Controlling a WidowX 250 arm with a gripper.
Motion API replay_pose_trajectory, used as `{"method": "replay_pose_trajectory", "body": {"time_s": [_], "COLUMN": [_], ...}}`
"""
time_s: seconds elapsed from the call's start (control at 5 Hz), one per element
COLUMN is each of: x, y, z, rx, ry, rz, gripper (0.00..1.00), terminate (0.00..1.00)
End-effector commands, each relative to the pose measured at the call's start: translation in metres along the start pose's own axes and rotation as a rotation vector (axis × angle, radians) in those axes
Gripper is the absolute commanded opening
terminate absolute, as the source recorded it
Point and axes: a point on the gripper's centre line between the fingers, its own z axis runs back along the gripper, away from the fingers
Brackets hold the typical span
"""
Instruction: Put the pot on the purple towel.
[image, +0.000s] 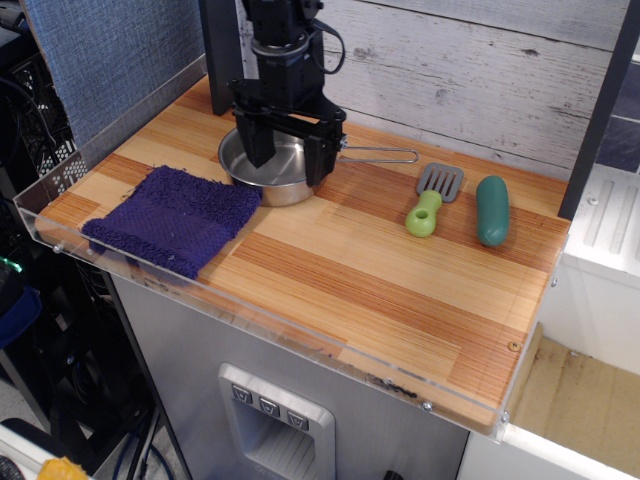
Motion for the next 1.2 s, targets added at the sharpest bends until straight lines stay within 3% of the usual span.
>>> {"method": "replay_pose_trajectory", "body": {"time_s": [0.0,0.2,0.4,0.8,1.0], "x": [0.011,0.011,0.012,0.011,0.011], "y": [-0.008,-0.007,-0.012,-0.016,-0.009], "z": [0.002,-0.007,-0.013,0.006,0.022], "rx": [0.015,0.019,0.022,0.011,0.013], "ry": [-0.023,-0.003,0.009,-0.038,-0.123], "rz": [-0.022,-0.023,-0.021,-0.028,-0.091], "gripper": [1.0,1.0,0.0,0.0,0.0], "terminate": [0.0,0.0,0.0,0.0,0.0]}}
